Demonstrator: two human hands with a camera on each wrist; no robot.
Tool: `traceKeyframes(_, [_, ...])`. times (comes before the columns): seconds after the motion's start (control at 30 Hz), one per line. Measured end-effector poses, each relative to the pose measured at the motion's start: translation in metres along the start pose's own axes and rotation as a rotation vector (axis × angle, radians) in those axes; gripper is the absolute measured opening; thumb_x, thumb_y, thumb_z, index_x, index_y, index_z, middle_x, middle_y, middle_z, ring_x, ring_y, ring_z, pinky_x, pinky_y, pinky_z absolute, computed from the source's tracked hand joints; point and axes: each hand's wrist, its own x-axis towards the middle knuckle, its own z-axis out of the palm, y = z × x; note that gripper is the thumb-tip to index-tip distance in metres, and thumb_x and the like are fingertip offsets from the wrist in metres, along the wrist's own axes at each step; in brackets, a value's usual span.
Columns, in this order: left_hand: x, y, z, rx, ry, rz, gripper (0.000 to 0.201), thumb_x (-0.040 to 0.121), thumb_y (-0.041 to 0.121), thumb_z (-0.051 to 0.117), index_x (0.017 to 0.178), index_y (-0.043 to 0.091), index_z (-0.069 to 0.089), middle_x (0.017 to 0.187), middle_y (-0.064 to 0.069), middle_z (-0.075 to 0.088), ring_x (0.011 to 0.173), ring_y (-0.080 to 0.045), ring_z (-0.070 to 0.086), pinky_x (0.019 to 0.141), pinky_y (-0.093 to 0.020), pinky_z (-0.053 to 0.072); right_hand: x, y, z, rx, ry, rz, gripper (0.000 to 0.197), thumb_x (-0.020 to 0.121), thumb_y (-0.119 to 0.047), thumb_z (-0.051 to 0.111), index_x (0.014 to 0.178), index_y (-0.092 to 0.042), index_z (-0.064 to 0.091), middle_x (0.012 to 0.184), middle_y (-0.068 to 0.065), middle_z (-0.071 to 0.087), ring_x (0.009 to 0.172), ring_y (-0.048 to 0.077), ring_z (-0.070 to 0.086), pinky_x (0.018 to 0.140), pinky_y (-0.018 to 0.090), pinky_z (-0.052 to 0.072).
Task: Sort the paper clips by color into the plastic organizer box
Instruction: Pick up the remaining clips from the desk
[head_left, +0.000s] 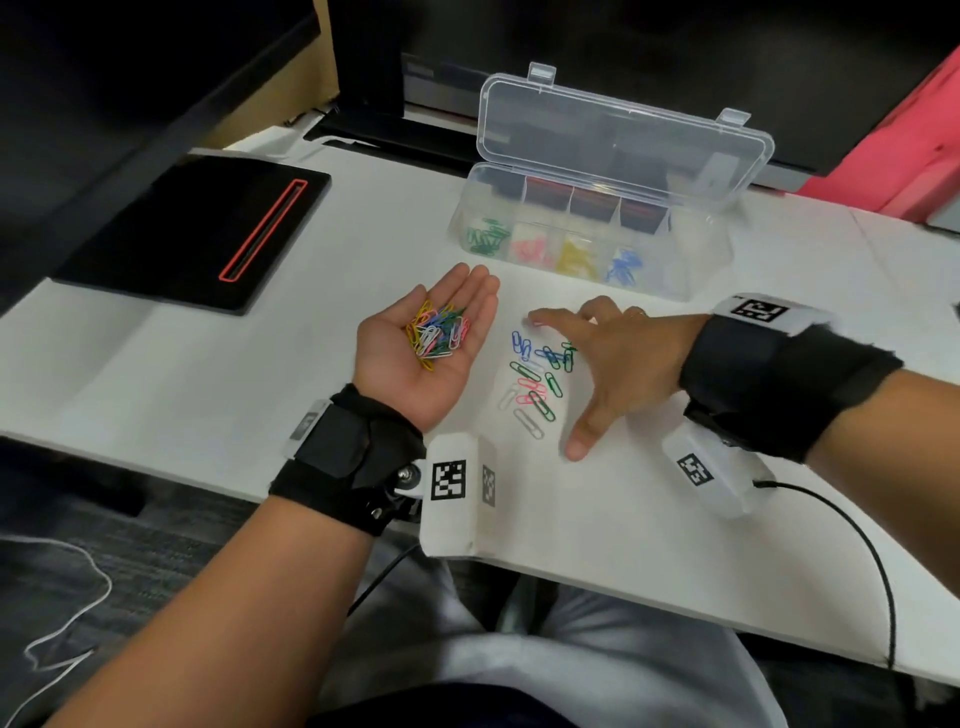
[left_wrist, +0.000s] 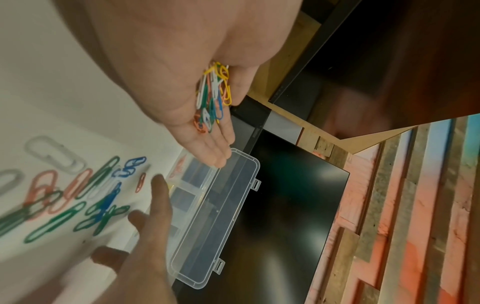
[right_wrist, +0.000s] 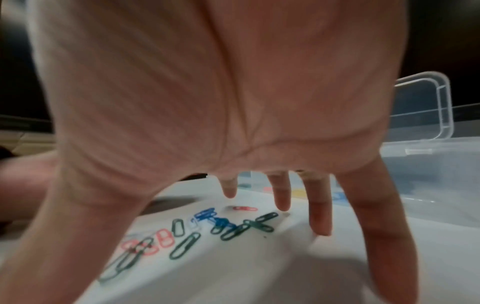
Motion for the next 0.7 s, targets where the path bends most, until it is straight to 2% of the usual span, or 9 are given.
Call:
traceKeyframes(0.17, [0.0, -0.001, 0.0, 0.019, -0.01, 0.002, 0.038, 0.102, 0.018, 0.035, 0.111, -0.007, 0.062, 0.11, -0.022, 0.068, 0.106, -0.034, 0.064, 0.096, -0.041, 0.049, 0.013, -0.018, 0.001, 0.029, 0.072, -0.066, 0.117, 0.048, -0.063, 0.085, 0.142, -0.051, 0.018, 0.125, 0.004, 0.03, 0.118, 0.033, 0.037, 0.102, 0.045, 0.041])
traceKeyframes(0.23, [0.0, -0.001, -0.001, 0.025, -0.015, 0.005, 0.038, 0.102, 0.018, 0.035, 0.111, -0.006, 0.062, 0.111, -0.022, 0.068, 0.105, -0.034, 0.065, 0.096, -0.041, 0.05, 0.014, -0.022, 0.001, 0.047, 0.084, -0.081, 0.113, 0.049, -0.06, 0.086, 0.141, -0.05, 0.023, 0.121, 0.005, 0.032, 0.115, 0.034, 0.04, 0.101, 0.045, 0.042])
traceKeyframes(0.37, [0.0, -0.002, -0.001, 0.037, -0.01, 0.007, 0.038, 0.102, 0.018, 0.035, 0.111, -0.006, 0.063, 0.112, -0.021, 0.069, 0.103, -0.033, 0.066, 0.095, -0.042, 0.052, 0.012, -0.024, 0.005, 0.11, 0.123, -0.15, 0.101, 0.051, -0.052, 0.089, 0.137, -0.045, 0.036, 0.116, 0.005, 0.037, 0.111, 0.03, 0.048, 0.099, 0.037, 0.044])
traceKeyframes(0.5, [0.0, -0.001, -0.001, 0.036, -0.007, 0.007, 0.038, 0.102, 0.018, 0.035, 0.111, -0.006, 0.062, 0.111, -0.022, 0.068, 0.106, -0.034, 0.064, 0.095, -0.041, 0.05, 0.006, -0.024, 0.006, 0.089, 0.146, -0.034, 0.114, 0.043, -0.076, 0.077, 0.139, -0.048, 0.023, 0.129, 0.004, 0.029, 0.121, 0.031, 0.033, 0.104, 0.041, 0.038])
traceKeyframes(0.57, [0.001, -0.001, -0.002, 0.038, -0.004, 0.008, 0.037, 0.102, 0.019, 0.035, 0.112, -0.005, 0.062, 0.112, -0.022, 0.068, 0.107, -0.034, 0.064, 0.096, -0.041, 0.05, 0.003, -0.028, 0.01, 0.062, 0.142, 0.048, 0.115, 0.048, -0.083, 0.069, 0.143, -0.043, 0.019, 0.135, 0.009, 0.027, 0.124, 0.035, 0.032, 0.103, 0.04, 0.034])
traceKeyframes(0.63, [0.0, -0.001, -0.001, 0.042, -0.003, 0.007, 0.037, 0.102, 0.019, 0.036, 0.114, -0.005, 0.062, 0.111, -0.022, 0.068, 0.107, -0.034, 0.064, 0.096, -0.04, 0.049, 0.002, -0.033, 0.014, 0.069, 0.173, 0.049, 0.104, 0.057, -0.075, 0.072, 0.142, -0.034, 0.026, 0.127, 0.012, 0.033, 0.115, 0.032, 0.036, 0.101, 0.038, 0.033])
traceKeyframes(0.7, [0.0, -0.001, -0.001, 0.043, -0.004, 0.006, 0.037, 0.102, 0.019, 0.035, 0.114, -0.004, 0.062, 0.11, -0.022, 0.068, 0.106, -0.034, 0.064, 0.097, -0.041, 0.049, 0.003, -0.037, 0.012, 0.125, 0.203, -0.026, 0.084, 0.065, -0.059, 0.078, 0.133, -0.028, 0.039, 0.106, 0.004, 0.04, 0.102, 0.025, 0.039, 0.094, 0.034, 0.037])
